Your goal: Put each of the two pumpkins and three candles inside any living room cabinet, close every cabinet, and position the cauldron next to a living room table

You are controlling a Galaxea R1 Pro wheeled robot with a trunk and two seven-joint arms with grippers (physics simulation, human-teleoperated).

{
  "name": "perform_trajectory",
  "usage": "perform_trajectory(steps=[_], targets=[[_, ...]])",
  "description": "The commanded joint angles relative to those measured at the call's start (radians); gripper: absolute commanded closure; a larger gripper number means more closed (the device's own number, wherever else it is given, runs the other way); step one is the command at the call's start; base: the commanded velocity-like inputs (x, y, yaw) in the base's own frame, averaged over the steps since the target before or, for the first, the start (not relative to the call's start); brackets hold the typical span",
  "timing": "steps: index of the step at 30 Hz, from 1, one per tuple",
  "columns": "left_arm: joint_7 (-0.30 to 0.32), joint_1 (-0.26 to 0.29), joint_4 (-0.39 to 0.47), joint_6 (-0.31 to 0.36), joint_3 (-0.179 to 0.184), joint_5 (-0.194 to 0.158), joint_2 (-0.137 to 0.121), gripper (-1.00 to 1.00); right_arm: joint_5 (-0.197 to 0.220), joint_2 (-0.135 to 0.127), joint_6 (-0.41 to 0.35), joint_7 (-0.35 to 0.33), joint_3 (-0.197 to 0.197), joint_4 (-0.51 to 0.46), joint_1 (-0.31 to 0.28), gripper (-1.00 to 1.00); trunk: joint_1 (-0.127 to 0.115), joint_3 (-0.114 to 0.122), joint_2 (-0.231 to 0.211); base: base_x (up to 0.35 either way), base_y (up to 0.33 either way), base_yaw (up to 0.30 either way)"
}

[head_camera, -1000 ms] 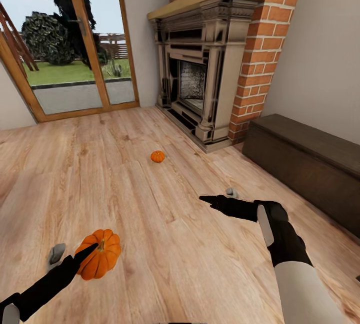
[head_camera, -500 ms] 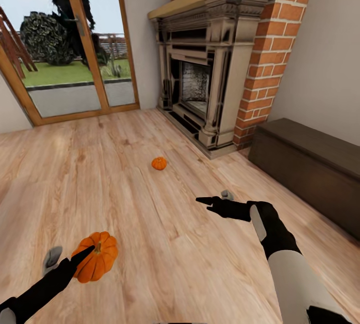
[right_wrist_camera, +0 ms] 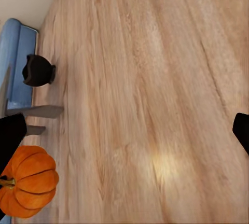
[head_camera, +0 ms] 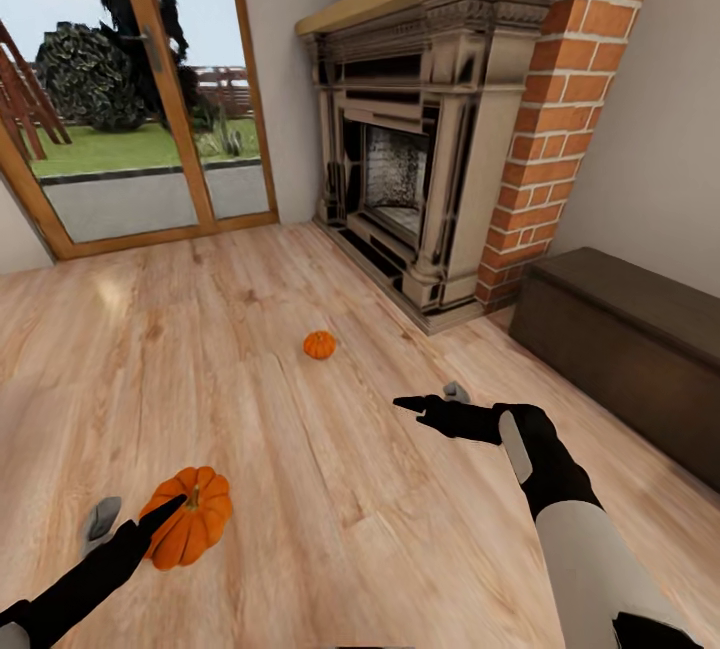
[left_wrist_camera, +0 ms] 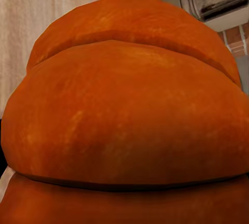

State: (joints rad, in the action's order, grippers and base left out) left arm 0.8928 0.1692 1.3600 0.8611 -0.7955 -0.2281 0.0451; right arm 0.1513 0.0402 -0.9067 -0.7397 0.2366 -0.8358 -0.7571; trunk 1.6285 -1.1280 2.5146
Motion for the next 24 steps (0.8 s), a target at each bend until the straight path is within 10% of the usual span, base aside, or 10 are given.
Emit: perform_trajectory(steps=[1,20,24], targets=[[0.003,0.001,0.0,0.009,-0.003,-0.009,0.0,1.0,0.001,0.001,-0.006,-0.002,0.004,0.0,-0.001,-1.0,0.0,0.003,0.0,0.347,0.001,0.0],[0.011,0.001,-0.007,0.011,-0.025,-0.013,-0.001,1.0,-0.003,0.012,0.044,0.015,0.001,0.003,-0.001,-1.0,-0.006,0.057,-0.003,0.347,0.013,0.0],[0.034,0.001,-0.006,0.01,-0.026,-0.012,-0.002,1.0,0.0,0.036,0.16,0.233,0.002,0.119,-0.035,-1.0,-0.006,0.057,-0.003,0.319,0.157,0.0]])
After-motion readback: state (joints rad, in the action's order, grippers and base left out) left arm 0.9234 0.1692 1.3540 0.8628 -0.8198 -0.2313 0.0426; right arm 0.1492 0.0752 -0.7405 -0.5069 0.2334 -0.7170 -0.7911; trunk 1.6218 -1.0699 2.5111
